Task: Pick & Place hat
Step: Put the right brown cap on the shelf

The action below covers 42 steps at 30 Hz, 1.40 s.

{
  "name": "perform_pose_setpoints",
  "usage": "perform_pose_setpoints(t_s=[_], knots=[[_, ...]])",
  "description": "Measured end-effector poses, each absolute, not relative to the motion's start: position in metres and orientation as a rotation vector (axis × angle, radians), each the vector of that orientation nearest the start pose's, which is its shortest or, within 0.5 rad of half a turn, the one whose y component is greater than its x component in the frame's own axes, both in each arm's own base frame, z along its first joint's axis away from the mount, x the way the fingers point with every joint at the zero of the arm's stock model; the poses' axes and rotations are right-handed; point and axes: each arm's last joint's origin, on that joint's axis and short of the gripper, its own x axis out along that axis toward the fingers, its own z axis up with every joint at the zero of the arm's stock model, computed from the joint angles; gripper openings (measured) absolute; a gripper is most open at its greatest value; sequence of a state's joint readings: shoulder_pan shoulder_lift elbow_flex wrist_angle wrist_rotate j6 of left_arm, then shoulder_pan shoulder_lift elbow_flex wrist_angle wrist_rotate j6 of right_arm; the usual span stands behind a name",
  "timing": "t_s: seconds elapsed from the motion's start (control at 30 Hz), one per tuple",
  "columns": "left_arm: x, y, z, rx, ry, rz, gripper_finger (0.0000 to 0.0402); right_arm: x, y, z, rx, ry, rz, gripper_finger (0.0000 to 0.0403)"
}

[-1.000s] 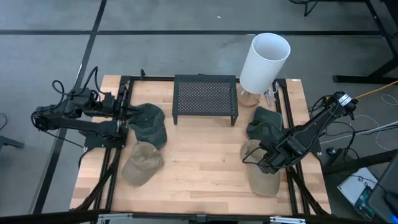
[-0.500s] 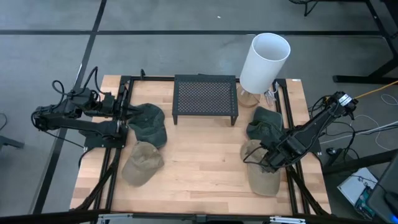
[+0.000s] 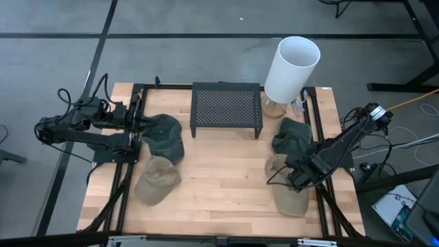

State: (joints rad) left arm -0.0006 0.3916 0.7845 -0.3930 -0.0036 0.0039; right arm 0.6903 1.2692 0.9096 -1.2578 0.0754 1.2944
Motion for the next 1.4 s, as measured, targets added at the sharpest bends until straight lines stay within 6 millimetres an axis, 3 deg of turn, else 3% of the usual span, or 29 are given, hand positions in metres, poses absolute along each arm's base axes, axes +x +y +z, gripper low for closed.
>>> perform_pose_setpoints(t_s=[0.2,0.5,1.03,1.4], knots=[[0.076,0.0,0.354,0.004,0.0,0.003,0.0004,0.168,0.132,0.21,0.365,1.481,-0.435,0.0144],[0.076,0.0,0.353,0.004,0.0,0.003,0.0004,0.189,0.13,0.202,0.442,1.479,-0.36,0.0144],[0.076,0.0,0.353,0.004,0.0,0.003,0.0004,0.195,0.128,0.199,0.482,1.418,-0.442,0.0145],[0.076,0.0,0.353,0.004,0.001,0.003,0.0004,0.213,0.14,0.171,0.455,1.427,-0.441,0.0145]])
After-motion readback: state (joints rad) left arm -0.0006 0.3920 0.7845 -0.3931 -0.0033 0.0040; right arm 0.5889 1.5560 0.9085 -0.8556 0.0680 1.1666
